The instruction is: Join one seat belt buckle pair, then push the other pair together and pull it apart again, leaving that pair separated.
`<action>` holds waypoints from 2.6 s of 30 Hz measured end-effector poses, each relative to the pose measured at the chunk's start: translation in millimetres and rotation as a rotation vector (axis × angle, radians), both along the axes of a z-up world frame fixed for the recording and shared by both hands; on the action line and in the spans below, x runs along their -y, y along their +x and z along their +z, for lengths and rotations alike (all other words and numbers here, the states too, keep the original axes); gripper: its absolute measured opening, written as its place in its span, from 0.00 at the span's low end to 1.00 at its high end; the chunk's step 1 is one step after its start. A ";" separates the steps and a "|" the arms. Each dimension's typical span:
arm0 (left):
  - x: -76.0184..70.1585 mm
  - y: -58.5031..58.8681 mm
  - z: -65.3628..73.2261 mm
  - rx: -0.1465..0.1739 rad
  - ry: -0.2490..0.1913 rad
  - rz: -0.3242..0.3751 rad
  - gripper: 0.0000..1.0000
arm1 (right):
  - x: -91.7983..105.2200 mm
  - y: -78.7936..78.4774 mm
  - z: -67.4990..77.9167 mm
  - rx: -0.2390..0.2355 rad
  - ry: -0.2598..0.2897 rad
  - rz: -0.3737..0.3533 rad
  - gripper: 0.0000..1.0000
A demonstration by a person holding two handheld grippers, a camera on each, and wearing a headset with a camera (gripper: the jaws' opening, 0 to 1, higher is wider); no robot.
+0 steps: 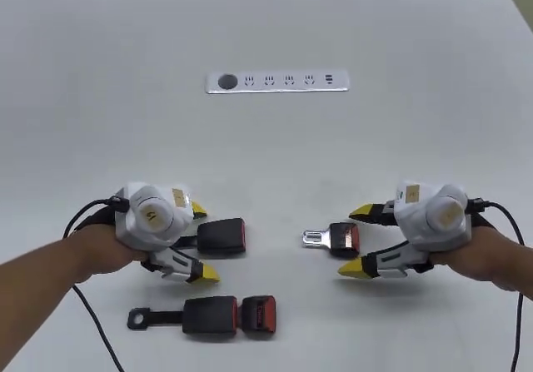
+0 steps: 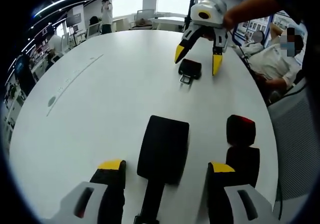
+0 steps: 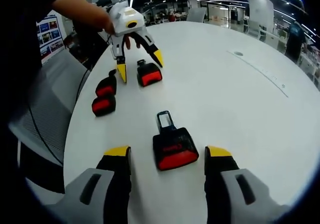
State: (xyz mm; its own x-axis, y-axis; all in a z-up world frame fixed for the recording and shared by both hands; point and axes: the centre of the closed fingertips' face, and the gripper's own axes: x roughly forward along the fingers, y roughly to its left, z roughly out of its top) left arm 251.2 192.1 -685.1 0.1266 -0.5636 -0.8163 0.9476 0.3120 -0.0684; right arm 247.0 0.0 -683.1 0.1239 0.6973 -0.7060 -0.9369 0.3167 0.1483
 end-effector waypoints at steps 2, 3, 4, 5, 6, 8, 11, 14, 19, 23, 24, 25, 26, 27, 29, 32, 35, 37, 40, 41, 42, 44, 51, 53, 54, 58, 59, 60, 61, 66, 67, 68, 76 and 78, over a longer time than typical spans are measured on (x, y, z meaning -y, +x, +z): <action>-0.2 3.7 -0.9 0.006 -0.011 0.010 0.65 | 1.5 -0.5 -2.9 0.000 -0.014 0.009 0.59; 0.0 4.4 -0.9 0.007 -0.014 0.014 0.64 | 1.5 -0.9 -2.9 -0.002 -0.015 0.010 0.58; 1.3 5.6 -1.3 0.009 -0.024 0.027 0.63 | 1.6 -2.1 -3.1 -0.005 -0.016 0.016 0.57; 1.5 6.0 -1.2 0.009 -0.026 0.029 0.62 | 1.7 -2.2 -3.2 -0.005 -0.017 0.017 0.56; 2.3 6.7 -1.4 0.013 -0.030 0.029 0.61 | 2.4 -2.7 -4.1 -0.005 -0.023 0.022 0.55; 1.4 8.4 -2.2 0.031 -0.018 0.014 0.58 | 3.5 -0.1 -3.0 0.013 -0.027 0.025 0.53; 4.0 7.0 -1.3 0.042 -0.010 -0.004 0.57 | 4.2 3.7 -2.9 0.009 -0.024 0.016 0.50; 6.1 7.3 -0.4 0.049 -0.010 -0.013 0.51 | 4.3 3.1 -3.3 0.009 -0.027 0.027 0.46; 9.3 3.0 0.4 0.050 -0.025 -0.046 0.44 | 5.0 5.8 -4.8 0.029 -0.042 0.037 0.43; 8.8 4.2 -1.0 0.057 -0.031 -0.066 0.43 | 6.6 9.4 -6.4 0.041 -0.056 0.035 0.39; 8.4 4.6 -1.6 0.057 -0.031 -0.069 0.43 | 6.8 10.7 -6.5 0.048 -0.063 0.032 0.37; 8.5 4.7 -1.8 0.058 -0.033 -0.075 0.42 | 7.0 11.3 -6.4 0.052 -0.067 0.032 0.36; 9.4 4.0 -1.6 0.063 -0.040 -0.094 0.40 | 6.9 11.9 -6.4 0.051 -0.067 0.034 0.36; 10.3 2.9 -1.3 0.062 -0.047 -0.106 0.36 | 7.1 12.1 -6.5 0.053 -0.069 0.039 0.36; 9.7 0.2 -2.3 0.070 -0.054 -0.128 0.35 | 7.5 12.4 -7.0 0.062 -0.074 0.050 0.36; 8.5 1.4 -3.2 0.071 -0.065 -0.139 0.35 | 6.3 12.1 -7.8 0.074 -0.085 0.063 0.35; 8.0 1.5 -3.4 0.072 -0.069 -0.146 0.35 | 5.4 11.9 -7.5 0.071 -0.084 0.067 0.34; 7.8 1.5 -3.2 0.072 -0.067 -0.153 0.35 | 4.3 12.0 -7.0 0.070 -0.091 0.074 0.34; 7.3 2.0 -3.3 0.071 -0.063 -0.159 0.35 | 3.2 12.5 -8.0 0.063 -0.104 0.079 0.34; 7.1 2.1 -3.2 0.070 -0.061 -0.157 0.35 | 2.8 11.8 -7.7 0.063 -0.112 0.084 0.34; 6.9 2.3 -3.2 0.068 -0.061 -0.154 0.35 | 3.6 13.2 -8.6 0.059 -0.122 0.088 0.34; 6.4 2.9 -3.2 0.068 -0.060 -0.149 0.35 | 3.6 13.4 -9.3 0.058 -0.135 0.092 0.34; 5.2 3.8 -2.2 0.063 -0.057 -0.128 0.35 | 2.7 13.6 -10.4 0.051 -0.153 0.089 0.34; 5.1 4.0 -2.2 0.062 -0.054 -0.128 0.35 | 0.0 12.8 -10.9 0.050 -0.156 0.091 0.34; 5.1 4.2 -2.1 0.062 -0.054 -0.128 0.35 | -0.5 12.8 -11.9 0.050 -0.157 0.091 0.34; 5.5 4.4 -1.8 0.057 -0.050 -0.120 0.35 | -7.0 12.9 -10.5 0.054 -0.155 0.098 0.34; 5.5 4.5 -2.2 0.057 -0.048 -0.120 0.35 | -8.7 13.5 -10.2 0.054 -0.153 0.099 0.34; 5.4 4.8 -2.2 0.056 -0.047 -0.119 0.35 | -9.8 13.3 -10.3 0.055 -0.153 0.101 0.34; 5.2 5.1 -2.8 0.056 -0.046 -0.119 0.35 | -10.9 13.5 -10.2 0.054 -0.152 0.101 0.34; 5.2 5.5 -3.7 0.052 -0.047 -0.103 0.35 | -19.7 15.1 -9.4 0.058 -0.146 0.111 0.34; 5.4 5.5 -3.9 0.053 -0.046 -0.103 0.35 | -22.7 15.4 -9.0 0.057 -0.141 0.112 0.34; 5.5 5.7 -3.9 0.054 -0.047 -0.101 0.35 | -25.3 14.9 -8.4 0.059 -0.140 0.114 0.34; 6.7 5.7 -5.0 0.052 -0.043 -0.094 0.35 | -41.5 17.5 -4.8 0.062 -0.115 0.133 0.34; 7.0 5.5 -5.0 0.052 -0.043 -0.095 0.35 | -45.9 18.4 -4.4 0.067 -0.110 0.133 0.34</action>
State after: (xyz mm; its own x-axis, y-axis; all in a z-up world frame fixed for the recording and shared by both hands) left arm 256.7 185.1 -690.1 0.1125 -0.6091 -0.7851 0.9754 0.2186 -0.0298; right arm 265.4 45.9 -687.5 0.0851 0.6295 -0.7723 -0.9782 0.2003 0.0555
